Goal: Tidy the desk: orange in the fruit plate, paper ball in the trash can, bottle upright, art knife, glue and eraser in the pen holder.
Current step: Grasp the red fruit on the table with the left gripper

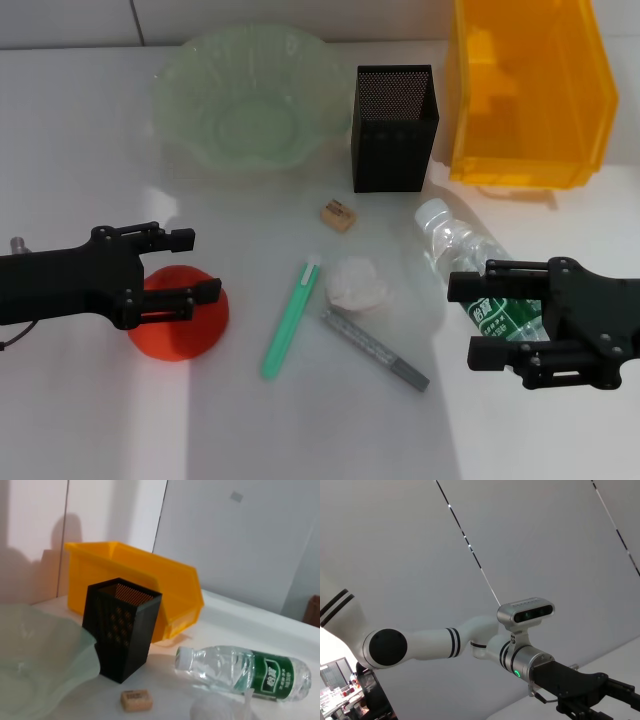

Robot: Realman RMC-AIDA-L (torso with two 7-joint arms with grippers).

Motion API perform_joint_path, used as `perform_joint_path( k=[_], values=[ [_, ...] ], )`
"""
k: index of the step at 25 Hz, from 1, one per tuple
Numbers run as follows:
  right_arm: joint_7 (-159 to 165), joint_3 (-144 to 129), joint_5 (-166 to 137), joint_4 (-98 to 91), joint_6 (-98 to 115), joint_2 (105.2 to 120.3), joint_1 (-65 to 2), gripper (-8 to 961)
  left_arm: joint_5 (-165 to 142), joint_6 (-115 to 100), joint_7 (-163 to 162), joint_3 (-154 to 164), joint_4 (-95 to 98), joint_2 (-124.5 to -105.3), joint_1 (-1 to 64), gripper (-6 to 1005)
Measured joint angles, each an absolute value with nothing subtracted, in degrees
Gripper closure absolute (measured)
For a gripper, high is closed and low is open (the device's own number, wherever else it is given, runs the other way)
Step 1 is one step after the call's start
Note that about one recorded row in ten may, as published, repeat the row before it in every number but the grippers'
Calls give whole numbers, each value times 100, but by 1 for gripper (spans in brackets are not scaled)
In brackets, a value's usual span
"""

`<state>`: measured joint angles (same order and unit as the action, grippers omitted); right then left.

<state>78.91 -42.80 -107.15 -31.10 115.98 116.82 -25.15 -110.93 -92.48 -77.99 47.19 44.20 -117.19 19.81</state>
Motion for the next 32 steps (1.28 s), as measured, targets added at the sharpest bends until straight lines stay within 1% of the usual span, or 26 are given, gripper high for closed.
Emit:
perform_joint_path(
  k=[4,5,8,14,20,25,32],
  values=[
    [7906,-4288,-10711,-3106,11599,11700,-2514,230,-11181,-9167,-7712,4719,4240,-11662,1981,234],
    [7920,-4292,-10709,-3104,11600,11731,-2514,230,-11233,-9123,-7676,4719,4144,-11641,1995,234],
    [7922,-4299,-10709,-3103,11601,11746,-2516,230,-11252,-9031,-7670,4719,4120,-11636,1982,236],
    [7928,-4333,-10709,-3102,11629,11804,-2533,229,-11368,-8798,-7655,4720,4109,-11645,1949,238],
    [7932,-4333,-10709,-3102,11626,11819,-2516,229,-11462,-8638,-7649,4726,4104,-11711,1947,241],
    [7935,-4333,-10709,-3103,11610,11824,-2506,229,-11462,-8604,-7650,4722,4104,-11711,1928,438],
    [7937,-4333,-10709,-3102,11609,11832,-2498,229,-11446,-8609,-7580,4719,4104,-11715,1903,667]
  ],
)
